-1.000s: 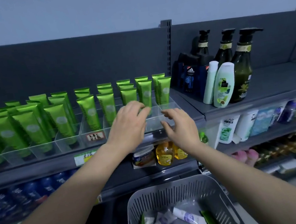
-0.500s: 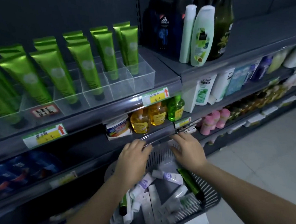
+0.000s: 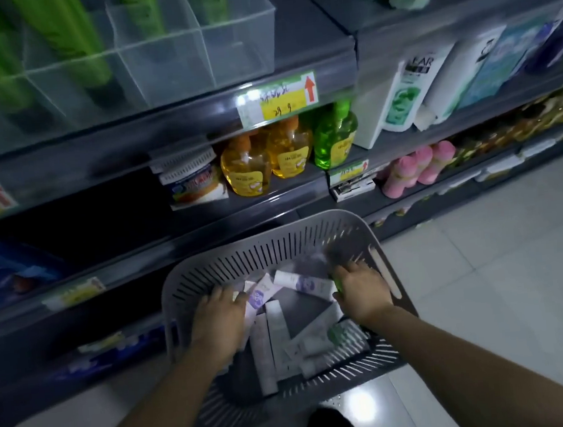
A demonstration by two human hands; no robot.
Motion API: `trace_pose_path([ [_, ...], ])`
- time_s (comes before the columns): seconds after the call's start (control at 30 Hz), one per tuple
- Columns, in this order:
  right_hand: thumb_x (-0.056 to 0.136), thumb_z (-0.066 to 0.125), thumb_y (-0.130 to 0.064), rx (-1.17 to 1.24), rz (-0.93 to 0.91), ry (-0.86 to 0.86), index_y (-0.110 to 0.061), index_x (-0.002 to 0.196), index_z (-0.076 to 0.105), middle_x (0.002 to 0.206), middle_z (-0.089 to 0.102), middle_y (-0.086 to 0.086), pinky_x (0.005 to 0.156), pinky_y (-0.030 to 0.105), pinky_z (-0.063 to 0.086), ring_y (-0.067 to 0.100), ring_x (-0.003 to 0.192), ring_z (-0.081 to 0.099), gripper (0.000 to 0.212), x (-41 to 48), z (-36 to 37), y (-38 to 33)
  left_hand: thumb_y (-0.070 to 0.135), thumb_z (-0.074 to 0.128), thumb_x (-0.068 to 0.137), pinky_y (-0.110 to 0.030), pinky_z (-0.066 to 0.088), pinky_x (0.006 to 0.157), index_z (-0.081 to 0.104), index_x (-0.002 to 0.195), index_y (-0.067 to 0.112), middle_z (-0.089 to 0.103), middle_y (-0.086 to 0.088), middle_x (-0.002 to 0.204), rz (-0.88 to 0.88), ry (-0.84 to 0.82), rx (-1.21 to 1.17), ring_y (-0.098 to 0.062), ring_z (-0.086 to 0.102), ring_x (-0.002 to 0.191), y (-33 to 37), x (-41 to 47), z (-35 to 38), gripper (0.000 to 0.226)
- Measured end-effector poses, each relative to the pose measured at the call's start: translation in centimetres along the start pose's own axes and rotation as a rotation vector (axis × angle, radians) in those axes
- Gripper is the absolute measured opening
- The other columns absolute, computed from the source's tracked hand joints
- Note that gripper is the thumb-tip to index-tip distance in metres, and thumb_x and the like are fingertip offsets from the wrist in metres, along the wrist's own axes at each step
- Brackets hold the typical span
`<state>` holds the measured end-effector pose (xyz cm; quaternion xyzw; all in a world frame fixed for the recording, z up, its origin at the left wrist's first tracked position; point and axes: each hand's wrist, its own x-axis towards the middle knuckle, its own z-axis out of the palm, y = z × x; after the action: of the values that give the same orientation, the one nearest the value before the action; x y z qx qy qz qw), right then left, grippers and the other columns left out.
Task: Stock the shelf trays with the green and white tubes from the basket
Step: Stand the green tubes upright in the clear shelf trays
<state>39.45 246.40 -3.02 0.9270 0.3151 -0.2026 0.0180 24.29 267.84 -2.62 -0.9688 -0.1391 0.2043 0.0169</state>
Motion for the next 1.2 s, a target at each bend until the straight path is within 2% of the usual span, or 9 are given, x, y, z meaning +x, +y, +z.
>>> trace_pose_path([
  [0.1,0.088,0.057,-0.022,0.001,0.009,-0.105,-0.013,0.137,0.043,0.135,0.049,0.011,0.099,0.034,0.039,0.030,0.126,0.042,0.052,1.2,2.2,0.6,0.028,0.066,0.079,-0.038,0.037,0.102,0.027,0.148,0.024,0.032,-0.009,0.148,-0.057,-0.103,-0.013,-0.029,0.035,0.131,-0.2,0.7,2.5,0.079],
  [0.17,0.089,0.056,-0.018,0.000,0.010,-0.166,-0.009,0.139,0.040,0.136,0.047,0.013,0.101,0.034,0.038,0.030,0.126,0.041,0.053,2.0,3.5,0.9,0.031,0.068,0.079,-0.038,0.039,0.101,0.029,0.146,0.024,0.030,-0.009,0.149,-0.118,-0.154,-0.048,-0.029,0.038,0.128,-0.2,1.1,3.7,0.078],
  [0.3,0.091,0.055,-0.014,-0.050,0.023,-0.275,-0.005,0.139,0.033,0.135,0.043,0.017,0.097,0.035,0.044,0.029,0.119,0.047,0.053,3.2,5.7,0.9,0.019,0.047,0.095,-0.040,0.043,0.098,0.034,0.141,0.012,0.031,-0.016,0.145,-0.256,-0.224,-0.183,-0.033,0.043,0.124,-0.3,1.6,5.3,0.049],
  [0.63,0.094,0.050,-0.015,-0.125,0.126,-0.426,-0.008,0.150,0.013,0.143,0.028,0.024,0.094,0.040,0.046,0.034,0.128,0.042,0.067,7.1,6.0,-0.3,0.020,0.063,0.086,-0.042,0.041,0.102,-0.003,0.151,0.010,0.030,-0.024,0.146,-0.333,-0.223,-0.371,-0.036,0.040,0.127,-0.5,3.2,6.2,0.094],
  [0.7,0.096,0.047,-0.016,-0.150,0.146,-0.429,-0.007,0.148,0.019,0.142,0.028,0.023,0.092,0.039,0.047,0.034,0.125,0.047,0.060,7.4,6.1,-0.3,0.021,0.069,0.080,-0.037,0.045,0.096,0.004,0.151,0.007,0.040,-0.021,0.140,-0.382,-0.240,-0.413,-0.033,0.044,0.123,-0.3,3.4,5.6,0.097],
  [0.83,0.101,0.037,-0.017,-0.171,0.121,-0.375,-0.013,0.142,0.035,0.139,0.033,0.020,0.091,0.037,0.047,0.031,0.122,0.048,0.041,7.6,6.2,-0.5,0.017,0.055,0.087,-0.034,0.051,0.080,0.047,0.126,0.002,0.058,-0.018,0.120,-0.425,-0.249,-0.504,-0.030,0.057,0.103,-0.3,3.7,4.4,0.042],
  [0.93,0.101,0.037,-0.016,-0.207,0.066,-0.325,-0.011,0.140,0.037,0.137,0.037,0.019,0.090,0.036,0.046,0.031,0.121,0.047,0.039,7.8,5.8,-0.9,0.017,0.052,0.089,-0.035,0.051,0.080,0.048,0.126,0.007,0.060,-0.016,0.117,-0.438,-0.253,-0.640,-0.029,0.059,0.099,-0.5,3.7,4.0,0.039],
  [1.07,0.092,0.058,-0.015,-0.101,0.035,-0.400,-0.008,0.142,0.029,0.136,0.046,0.020,0.094,0.038,0.046,0.034,0.124,0.050,0.058,7.9,4.2,-0.7,0.014,0.052,0.087,-0.032,0.052,0.068,0.050,0.121,0.013,0.062,-0.013,0.108,-0.444,-0.232,-0.864,-0.029,0.063,0.087,-0.5,3.6,3.1,0.034],
  [1.2,0.090,0.060,-0.021,-0.026,-0.039,-0.429,-0.009,0.126,0.053,0.121,0.061,0.014,0.087,0.033,0.049,0.030,0.110,0.061,0.039,6.8,2.7,-0.6,0.028,0.052,0.094,-0.040,0.056,0.066,0.057,0.114,0.022,0.066,-0.009,0.088,-0.467,-0.255,-1.164,-0.032,0.066,0.078,-0.2,3.3,1.3,0.021],
])
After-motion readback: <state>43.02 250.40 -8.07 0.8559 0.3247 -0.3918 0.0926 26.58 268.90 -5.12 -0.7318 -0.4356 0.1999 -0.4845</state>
